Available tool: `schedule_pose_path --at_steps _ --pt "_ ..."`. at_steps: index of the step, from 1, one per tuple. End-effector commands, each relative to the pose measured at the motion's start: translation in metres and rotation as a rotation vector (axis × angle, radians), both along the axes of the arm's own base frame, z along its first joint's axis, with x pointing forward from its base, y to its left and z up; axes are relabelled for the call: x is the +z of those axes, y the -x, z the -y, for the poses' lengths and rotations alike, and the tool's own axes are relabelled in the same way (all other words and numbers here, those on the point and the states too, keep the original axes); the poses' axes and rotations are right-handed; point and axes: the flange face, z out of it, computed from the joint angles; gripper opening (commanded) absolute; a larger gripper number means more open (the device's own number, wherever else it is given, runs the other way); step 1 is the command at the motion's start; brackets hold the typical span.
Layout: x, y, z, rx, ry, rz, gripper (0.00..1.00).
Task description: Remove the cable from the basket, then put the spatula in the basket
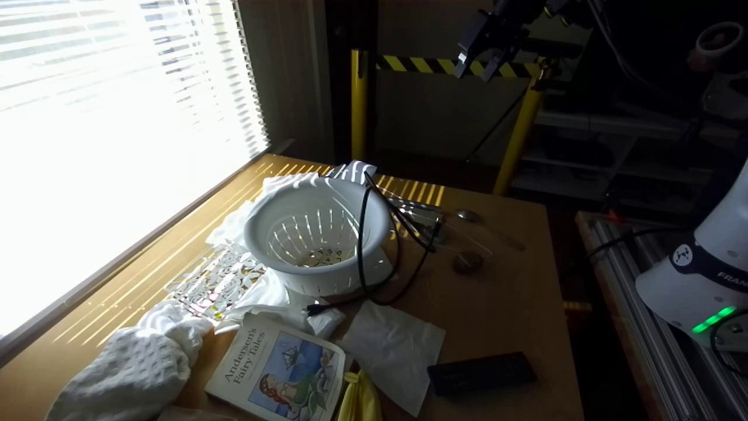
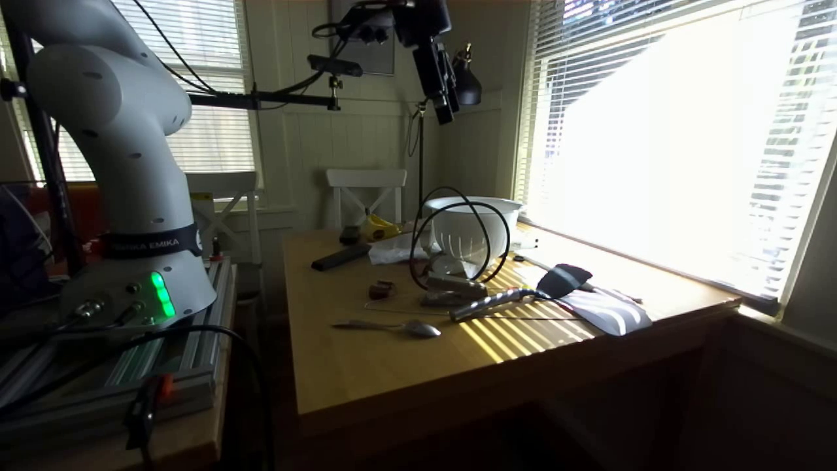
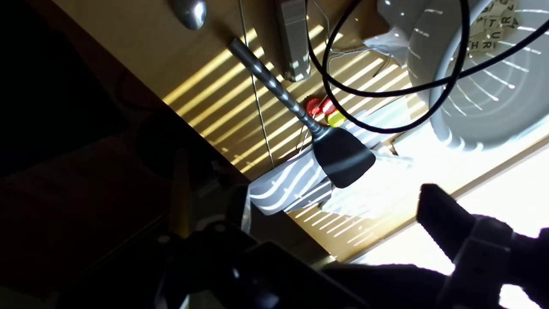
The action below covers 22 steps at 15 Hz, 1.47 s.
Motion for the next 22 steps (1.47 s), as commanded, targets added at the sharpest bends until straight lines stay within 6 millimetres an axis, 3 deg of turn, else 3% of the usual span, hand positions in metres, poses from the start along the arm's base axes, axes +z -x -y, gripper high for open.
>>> schedule_pose_path --at_steps 1,4,5,7,11,13,18,22 --pt "-0.025 -0.026 0.03 0.094 -0.02 -0.128 1.0" --pt "-0.04 -0.048 0.051 0.12 -0.021 -0.203 1.0" --pt "-0.034 -0.025 0.036 0.102 -0.009 -0.153 1.0" --pt "-0.042 -0.032 0.039 0.102 -0.008 -0.171 1.0" --pt "-0.036 -0.034 0.04 0.114 0.035 -0.16 1.0" --pt "-0.05 -0.05 0.042 0.2 0.051 -0.195 1.0" --pt "-0.114 -0.113 0.038 0.396 0.063 -0.269 1.0" --pt "-0.154 -0.161 0.039 0.314 0.101 -0.339 1.0"
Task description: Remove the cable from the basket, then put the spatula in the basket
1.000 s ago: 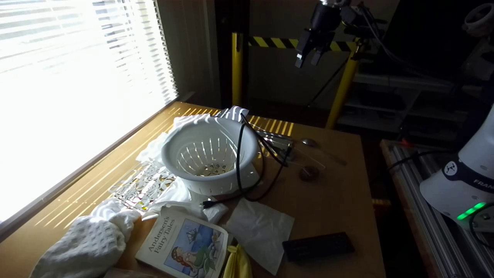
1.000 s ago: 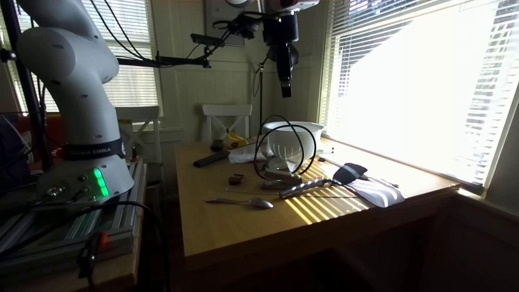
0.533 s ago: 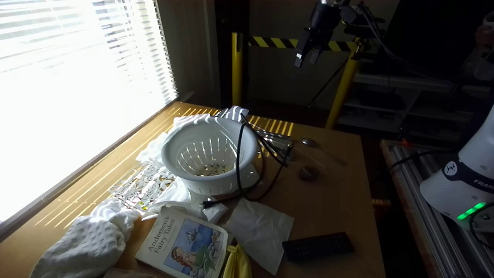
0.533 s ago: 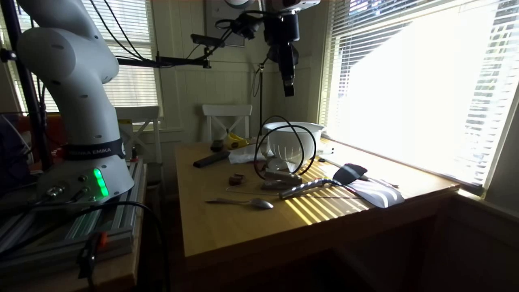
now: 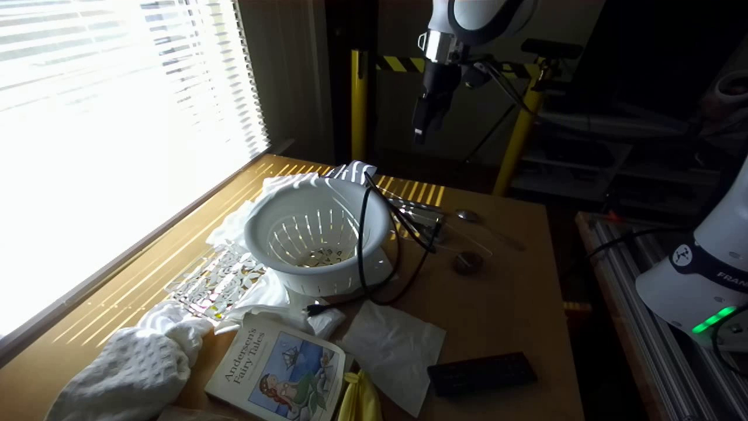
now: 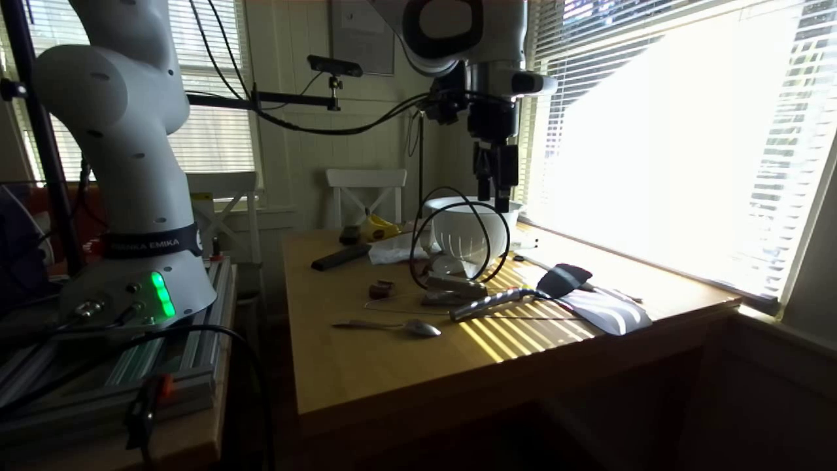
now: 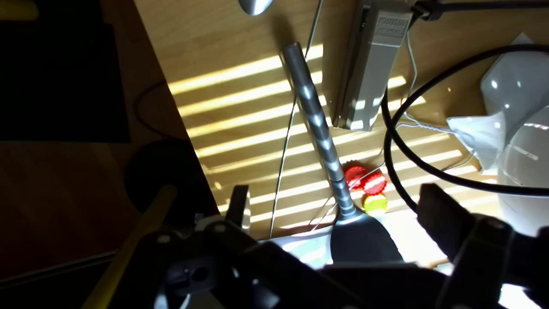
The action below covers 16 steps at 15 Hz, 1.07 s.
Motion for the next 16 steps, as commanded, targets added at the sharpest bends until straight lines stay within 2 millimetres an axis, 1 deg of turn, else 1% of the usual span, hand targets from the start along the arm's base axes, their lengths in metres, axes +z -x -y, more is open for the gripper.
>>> schedule_pose_path --at_steps 1,2,3,4,5,9,12,14,16 --pt "-0.033 -0.054 0.007 -0.045 0.064 -0.047 1.0" --pt "-0.042 -0.065 0.008 -0.07 0.089 -0.067 1.0" --pt "-0.027 -0.037 0.004 -0.037 0.042 -0.038 1.0" --pt "-0.035 -0.044 0.004 -0.041 0.048 -0.046 1.0" --pt "-0.039 -0.045 0.003 -0.04 0.047 -0.052 1.0" --pt "-0.031 -0.044 0.005 -0.043 0.049 -0.039 1.0" --pt "-0.054 -0.059 -0.002 0.057 0.071 -0.072 1.0" --pt "-0.072 -0.07 -0.011 0.127 0.074 -0.086 1.0" --pt "-0.088 -0.082 -0.015 0.165 0.068 -0.101 1.0"
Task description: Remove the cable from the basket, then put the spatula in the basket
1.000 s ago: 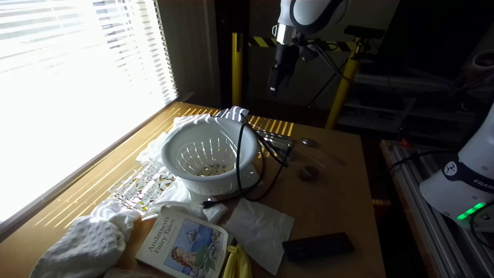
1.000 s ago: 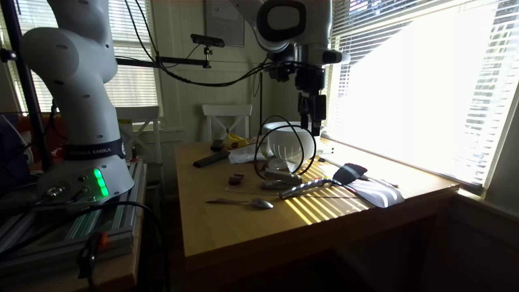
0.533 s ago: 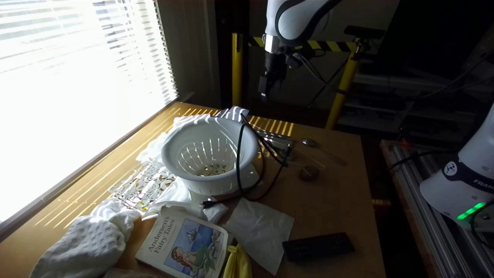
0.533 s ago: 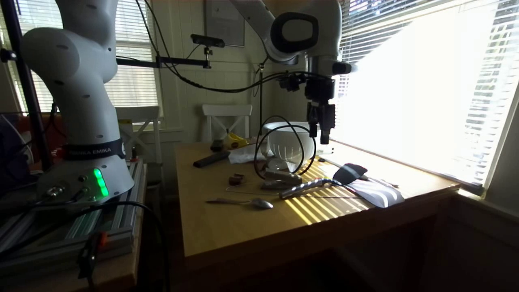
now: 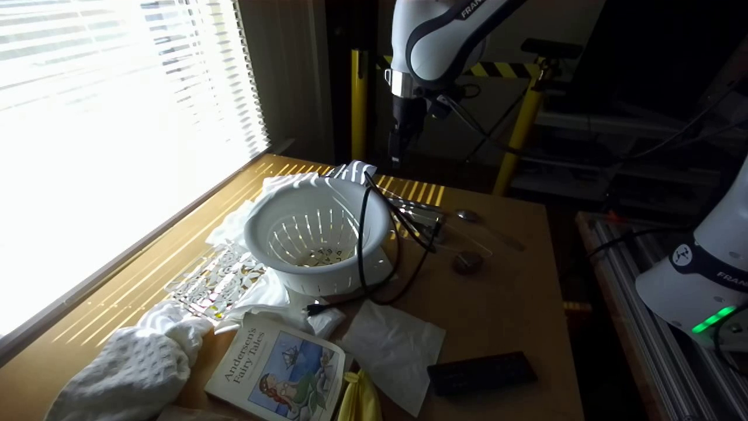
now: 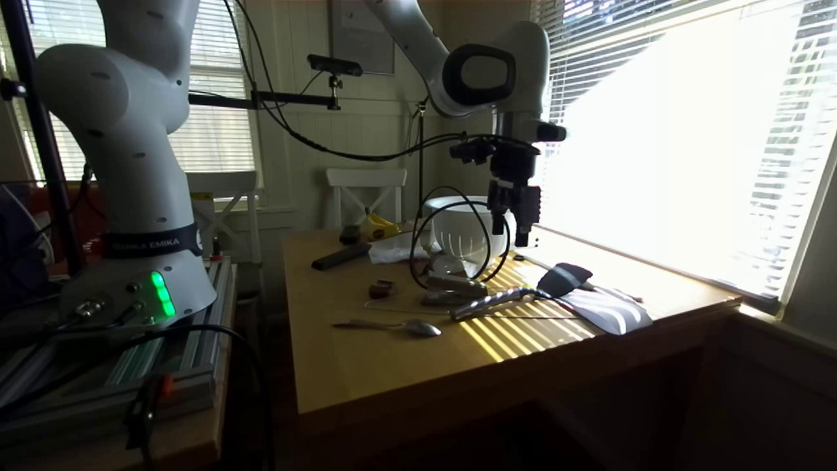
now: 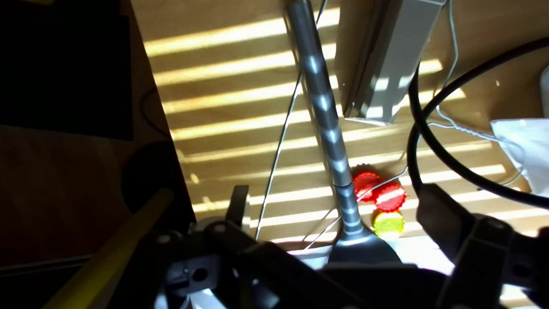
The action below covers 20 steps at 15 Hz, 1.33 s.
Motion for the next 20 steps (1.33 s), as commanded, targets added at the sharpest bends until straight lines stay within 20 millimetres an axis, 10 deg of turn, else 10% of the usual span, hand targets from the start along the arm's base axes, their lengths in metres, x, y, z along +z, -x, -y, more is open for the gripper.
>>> schedule_pose_path --at_steps 1,17,18,20 --pt "-0.031 -0.028 -0.001 0.094 0.008 -0.022 1.0" --pt "-0.118 -0.076 -0.001 0.266 -0.068 -0.125 1.0" --pt "-0.12 -0.076 0.0 0.268 -0.068 -0.127 0.75" --pt "-0.121 -0.077 0.002 0.271 -0.068 -0.128 0.68"
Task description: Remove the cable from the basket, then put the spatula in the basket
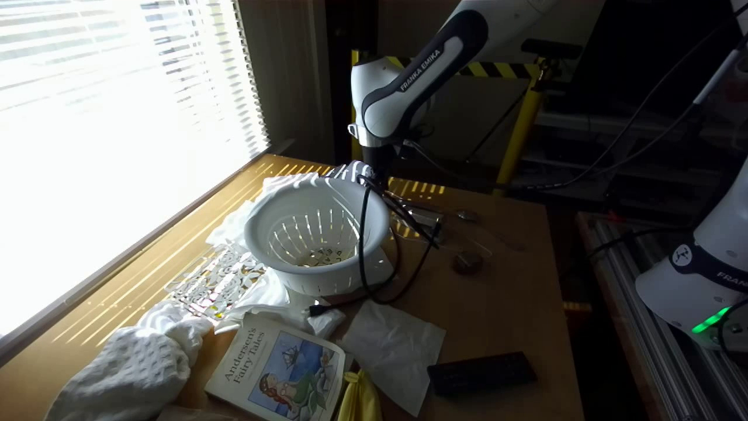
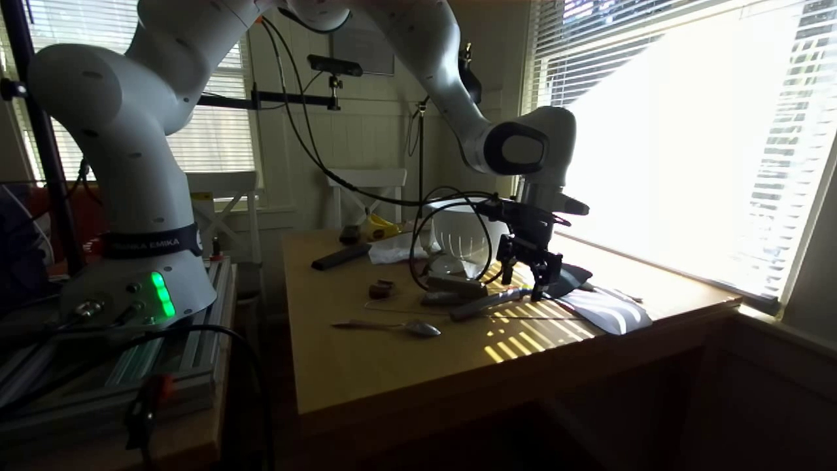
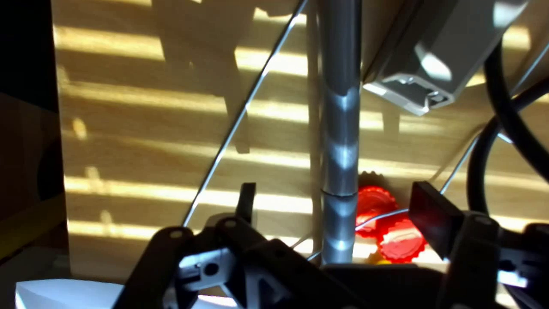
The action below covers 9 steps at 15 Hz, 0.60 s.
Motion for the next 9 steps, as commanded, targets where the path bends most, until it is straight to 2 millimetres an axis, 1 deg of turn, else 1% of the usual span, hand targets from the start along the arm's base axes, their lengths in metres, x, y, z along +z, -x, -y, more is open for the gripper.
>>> schedule_pose_path --at_steps 1,4,7,9 --pt "-0.0046 -0.0072 0.0077 0.018 -0.009 -0.015 0.59" --pt "-0.0057 -0.0084 0.0084 0.021 -0.009 -0.02 0.38" --pt "-0.0039 -0.0098 0.008 0.027 -0.006 -0.022 0.16" --pt "-0.0004 -0.0096 0.0062 0.027 -0.004 -0.028 0.03"
